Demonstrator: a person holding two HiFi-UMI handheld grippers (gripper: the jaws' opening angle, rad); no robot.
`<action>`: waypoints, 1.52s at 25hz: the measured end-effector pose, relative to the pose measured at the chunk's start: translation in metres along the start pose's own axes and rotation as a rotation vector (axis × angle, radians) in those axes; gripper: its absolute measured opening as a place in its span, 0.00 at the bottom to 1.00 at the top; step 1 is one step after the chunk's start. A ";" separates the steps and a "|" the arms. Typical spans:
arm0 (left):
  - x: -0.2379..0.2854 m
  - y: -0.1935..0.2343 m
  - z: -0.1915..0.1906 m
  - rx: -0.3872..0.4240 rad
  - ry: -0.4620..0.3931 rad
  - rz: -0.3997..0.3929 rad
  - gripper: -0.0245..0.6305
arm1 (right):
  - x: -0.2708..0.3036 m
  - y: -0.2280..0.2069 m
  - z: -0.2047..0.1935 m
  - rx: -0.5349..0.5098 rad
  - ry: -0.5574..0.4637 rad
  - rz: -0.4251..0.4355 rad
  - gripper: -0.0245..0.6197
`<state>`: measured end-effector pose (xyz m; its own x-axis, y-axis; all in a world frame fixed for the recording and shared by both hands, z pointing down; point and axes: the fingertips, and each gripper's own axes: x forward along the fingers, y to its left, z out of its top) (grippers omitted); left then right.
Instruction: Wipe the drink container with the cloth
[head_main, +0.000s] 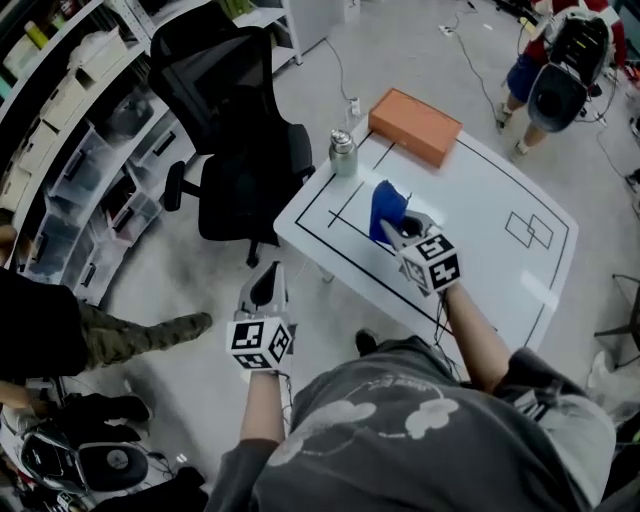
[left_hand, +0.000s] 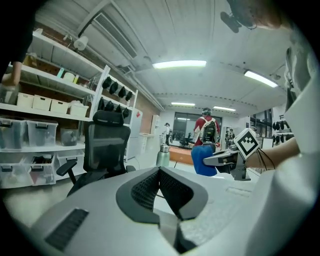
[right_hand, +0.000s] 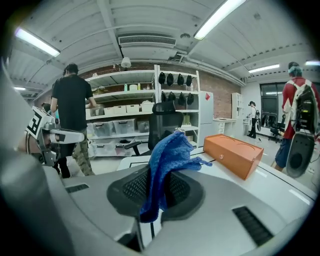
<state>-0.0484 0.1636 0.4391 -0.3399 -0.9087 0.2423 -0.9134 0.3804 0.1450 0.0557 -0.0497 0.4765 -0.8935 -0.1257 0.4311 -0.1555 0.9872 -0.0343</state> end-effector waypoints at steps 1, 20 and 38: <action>0.010 0.003 0.004 0.005 -0.002 -0.006 0.04 | 0.006 -0.005 0.003 0.005 -0.005 -0.001 0.11; 0.205 0.005 0.036 0.143 0.125 -0.536 0.04 | 0.052 -0.074 0.017 0.171 0.055 -0.316 0.11; 0.306 -0.024 0.001 0.356 0.291 -0.875 0.55 | 0.092 -0.088 0.039 0.221 0.139 -0.405 0.11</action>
<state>-0.1307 -0.1241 0.5092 0.5120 -0.7488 0.4210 -0.8466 -0.5227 0.1000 -0.0290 -0.1521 0.4838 -0.6804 -0.4664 0.5652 -0.5784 0.8154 -0.0234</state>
